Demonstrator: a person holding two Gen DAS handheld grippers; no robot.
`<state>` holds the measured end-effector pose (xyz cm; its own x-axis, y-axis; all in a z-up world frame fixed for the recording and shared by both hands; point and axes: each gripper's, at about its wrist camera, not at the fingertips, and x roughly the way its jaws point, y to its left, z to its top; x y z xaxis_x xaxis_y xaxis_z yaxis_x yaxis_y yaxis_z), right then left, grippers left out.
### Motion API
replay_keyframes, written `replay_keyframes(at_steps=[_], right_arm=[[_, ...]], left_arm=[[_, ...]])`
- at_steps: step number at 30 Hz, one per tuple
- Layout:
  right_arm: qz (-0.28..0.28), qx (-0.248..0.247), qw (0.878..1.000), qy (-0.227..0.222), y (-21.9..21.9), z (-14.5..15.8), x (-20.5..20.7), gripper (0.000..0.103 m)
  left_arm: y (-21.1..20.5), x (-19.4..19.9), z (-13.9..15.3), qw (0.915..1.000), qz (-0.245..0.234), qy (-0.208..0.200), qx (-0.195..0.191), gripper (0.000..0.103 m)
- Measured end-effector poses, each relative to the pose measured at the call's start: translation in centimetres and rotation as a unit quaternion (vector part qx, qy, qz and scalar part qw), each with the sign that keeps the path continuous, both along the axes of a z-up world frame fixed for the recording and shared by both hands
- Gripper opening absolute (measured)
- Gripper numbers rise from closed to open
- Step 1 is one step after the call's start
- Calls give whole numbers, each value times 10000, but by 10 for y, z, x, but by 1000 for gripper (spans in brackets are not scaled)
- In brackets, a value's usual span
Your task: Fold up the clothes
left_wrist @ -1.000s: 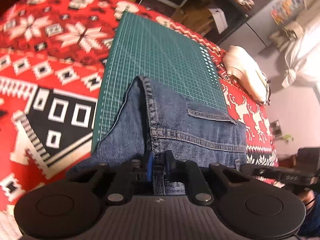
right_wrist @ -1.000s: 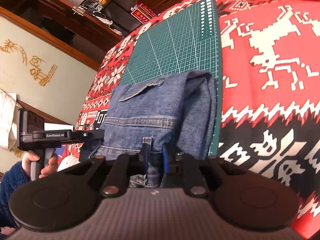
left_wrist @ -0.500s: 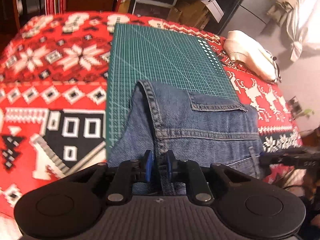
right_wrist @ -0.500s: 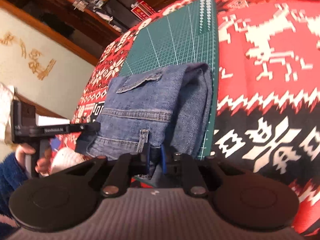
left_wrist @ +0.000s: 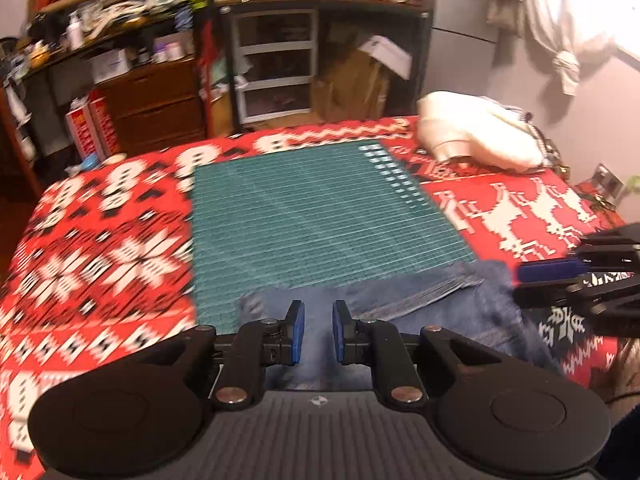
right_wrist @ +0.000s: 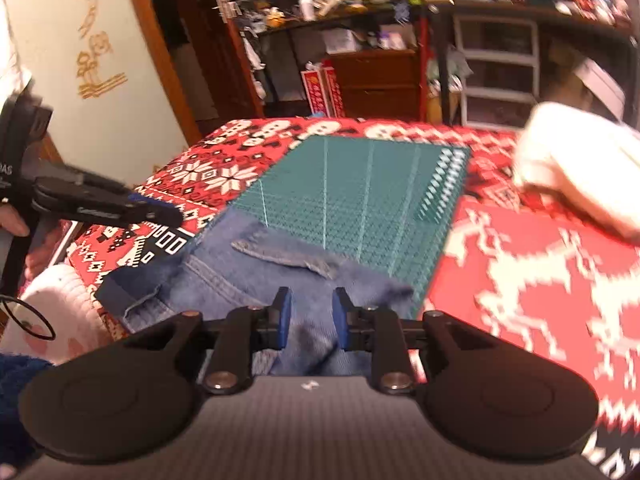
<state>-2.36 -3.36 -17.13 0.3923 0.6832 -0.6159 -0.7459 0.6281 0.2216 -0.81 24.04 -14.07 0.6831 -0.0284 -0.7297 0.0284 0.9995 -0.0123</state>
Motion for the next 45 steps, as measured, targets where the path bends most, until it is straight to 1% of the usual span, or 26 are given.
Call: replay_keyframes(at_steps=[3, 5, 7, 9, 12, 14, 16, 20, 24, 30, 33, 36, 42, 44, 45], right_arm=[[68, -206, 9993, -292, 24, -3, 3, 23], [71, -336, 9986, -404, 35, -9, 5, 21], [67, -405, 9981, -467, 42, -17, 7, 21], [38, -503, 9975, -493, 46, -26, 8, 21], [23, -604, 9974, -390, 44, -44, 7, 21], [27, -546, 9976, -421, 41, -54, 3, 21], [10, -511, 9974, -506, 40, -58, 1, 21], [2, -460, 9978, -471, 37, -61, 0, 21], [3, -351, 9989, -321, 25, -61, 2, 19], [-95, -204, 9997, -105, 11, -61, 1, 19], [-220, -64, 9997, 120, 5, -62, 3, 19], [-223, -51, 9996, 145, 3, -62, 3, 19], [-220, -103, 9995, 213, -1, -59, 3, 19], [-247, -156, 9992, 257, -2, -53, 2, 20], [-260, -148, 9992, 267, -2, -48, 2, 20]], left_arm=[[-12, 16, -13, 9998, -115, 119, -101, 14], [-18, 23, -22, 9995, -164, 197, -178, 13], [-23, 29, -32, 9994, -183, 284, -100, 13], [-25, 30, -40, 9993, -182, 322, -22, 14], [-19, 29, -50, 9992, -96, 346, -198, 16], [-16, 28, -53, 9989, -10, 302, -346, 17], [-16, 26, -53, 9990, -10, 277, -347, 17], [-19, 22, -54, 9994, -97, 251, -195, 18], [-14, 18, -53, 9993, -118, 301, -204, 18], [-8, 3, -50, 9992, -225, 320, -47, 16], [-3, -4, -50, 9993, -161, 336, -97, 15], [-1, -8, -49, 9992, -112, 347, -147, 14], [-9, -13, -39, 9993, -124, 341, 116, 14], [-10, -14, -32, 9995, -55, 298, 0, 14], [-10, -14, -28, 9995, -53, 255, -171, 14]])
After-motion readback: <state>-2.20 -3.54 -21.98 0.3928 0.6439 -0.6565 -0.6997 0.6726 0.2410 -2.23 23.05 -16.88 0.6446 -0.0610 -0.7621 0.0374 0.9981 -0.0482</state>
